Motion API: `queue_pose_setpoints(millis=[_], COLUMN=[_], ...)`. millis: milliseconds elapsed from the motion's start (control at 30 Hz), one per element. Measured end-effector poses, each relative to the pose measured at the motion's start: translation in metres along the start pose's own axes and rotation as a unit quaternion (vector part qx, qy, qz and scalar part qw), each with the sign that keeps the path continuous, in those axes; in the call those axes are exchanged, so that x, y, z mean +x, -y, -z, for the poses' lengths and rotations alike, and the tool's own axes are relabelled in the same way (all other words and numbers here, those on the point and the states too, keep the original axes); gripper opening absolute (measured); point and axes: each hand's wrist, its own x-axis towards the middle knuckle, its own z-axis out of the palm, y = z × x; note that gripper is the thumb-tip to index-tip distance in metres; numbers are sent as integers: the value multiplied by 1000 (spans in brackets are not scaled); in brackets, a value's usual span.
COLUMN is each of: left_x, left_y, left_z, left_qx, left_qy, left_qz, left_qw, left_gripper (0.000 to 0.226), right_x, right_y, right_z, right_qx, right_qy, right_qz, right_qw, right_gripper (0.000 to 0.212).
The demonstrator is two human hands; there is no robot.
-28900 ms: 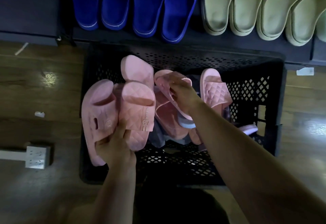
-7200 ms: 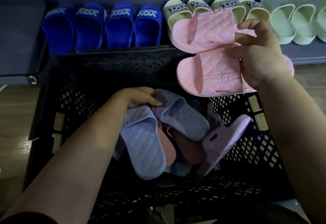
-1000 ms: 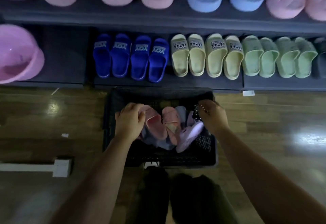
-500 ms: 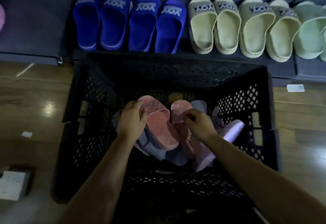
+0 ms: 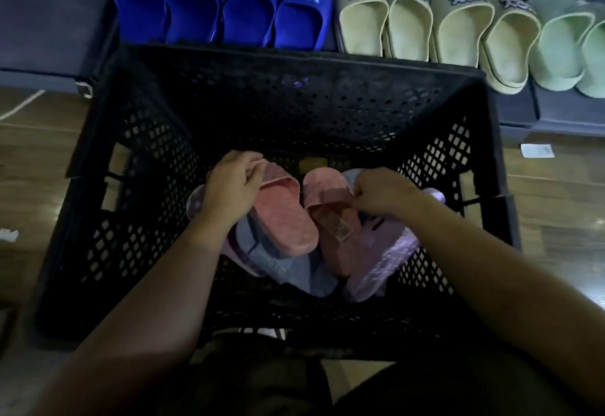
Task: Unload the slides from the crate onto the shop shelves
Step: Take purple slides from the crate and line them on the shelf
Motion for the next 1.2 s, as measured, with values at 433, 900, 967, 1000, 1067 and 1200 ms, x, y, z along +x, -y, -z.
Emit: queue_pose_setpoints(millis=[433, 900, 967, 1000, 1067, 1200], left_x=[0, 1, 1, 1, 1, 3], left_y=[-6, -9, -10, -10, -10, -7], left_z=[0, -1, -1, -1, -2, -1], left_qx=[3, 5, 9, 10, 11, 8], left_qy=[9, 3, 4, 5, 8, 13], left_qz=[19, 19, 18, 17, 18, 32], left_qw=[1000, 1000, 1000, 1000, 1000, 999], left_gripper=[30, 29, 29, 29, 29, 30], right_x=[-17, -36, -42, -46, -52, -64], right_y=[-11, -39, -39, -39, -36, -34], right_z=[-3, 23, 30, 35, 46, 72], right_qx=[-131, 90, 103, 109, 106, 111], right_qy=[207, 113, 110, 110, 107, 74], right_qz=[-45, -41, -27, -14, 13, 68], right_qw=[968, 989, 988, 988, 988, 989], right_gripper=[79, 22, 8, 10, 12, 14])
